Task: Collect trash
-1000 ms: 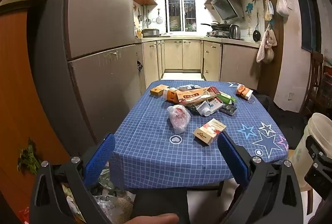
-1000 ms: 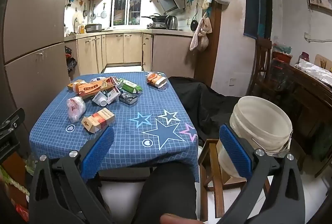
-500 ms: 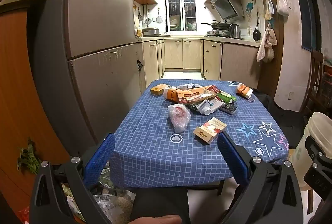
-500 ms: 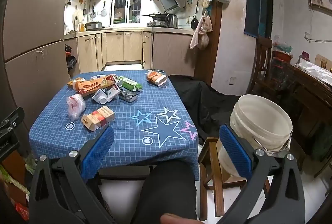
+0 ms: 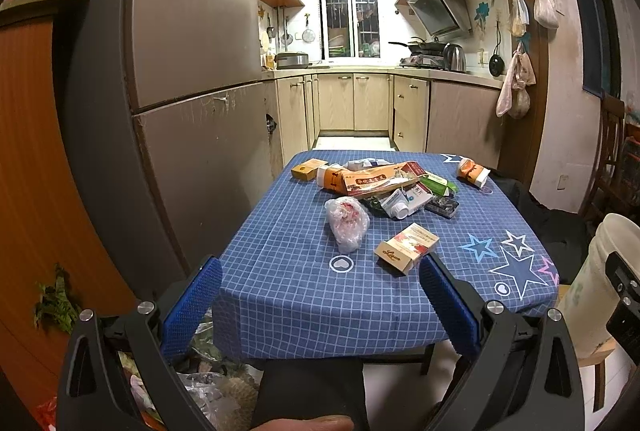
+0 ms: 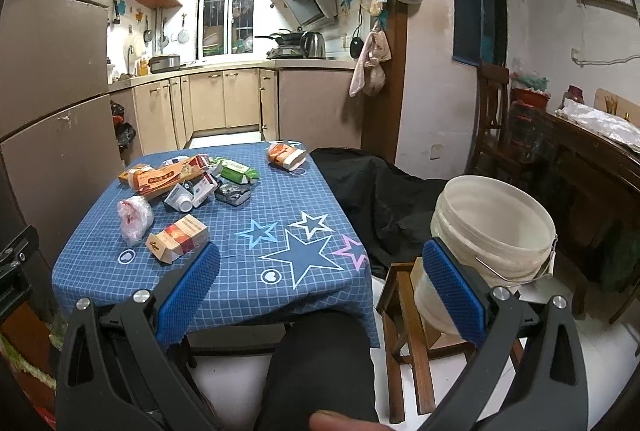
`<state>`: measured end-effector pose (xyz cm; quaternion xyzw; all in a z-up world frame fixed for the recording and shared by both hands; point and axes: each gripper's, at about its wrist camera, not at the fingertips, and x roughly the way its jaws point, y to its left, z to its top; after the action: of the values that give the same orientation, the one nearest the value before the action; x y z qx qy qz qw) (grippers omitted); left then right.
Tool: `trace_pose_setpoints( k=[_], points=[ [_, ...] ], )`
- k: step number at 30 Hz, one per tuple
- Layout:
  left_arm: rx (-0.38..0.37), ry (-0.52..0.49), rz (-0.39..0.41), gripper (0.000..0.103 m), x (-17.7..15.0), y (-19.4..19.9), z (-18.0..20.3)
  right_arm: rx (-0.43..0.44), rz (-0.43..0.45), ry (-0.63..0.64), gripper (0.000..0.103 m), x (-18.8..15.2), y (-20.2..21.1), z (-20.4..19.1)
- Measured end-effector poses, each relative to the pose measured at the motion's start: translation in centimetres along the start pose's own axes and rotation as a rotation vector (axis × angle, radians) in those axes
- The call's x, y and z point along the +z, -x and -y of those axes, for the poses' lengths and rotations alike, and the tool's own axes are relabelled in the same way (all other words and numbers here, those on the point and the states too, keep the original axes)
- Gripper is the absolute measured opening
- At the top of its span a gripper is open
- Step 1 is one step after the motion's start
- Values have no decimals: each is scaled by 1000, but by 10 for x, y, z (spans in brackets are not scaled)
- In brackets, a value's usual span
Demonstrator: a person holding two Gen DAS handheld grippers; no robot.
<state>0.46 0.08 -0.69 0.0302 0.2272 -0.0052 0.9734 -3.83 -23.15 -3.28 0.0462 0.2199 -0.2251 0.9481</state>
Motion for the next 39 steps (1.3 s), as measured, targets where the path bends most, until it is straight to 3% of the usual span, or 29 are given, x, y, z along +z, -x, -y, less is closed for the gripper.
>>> trace_pose_setpoints(
  k=[39],
  points=[
    [4, 0, 0, 98, -3, -4, -1, 3, -23, 7, 98, -5, -3, -1]
  ],
)
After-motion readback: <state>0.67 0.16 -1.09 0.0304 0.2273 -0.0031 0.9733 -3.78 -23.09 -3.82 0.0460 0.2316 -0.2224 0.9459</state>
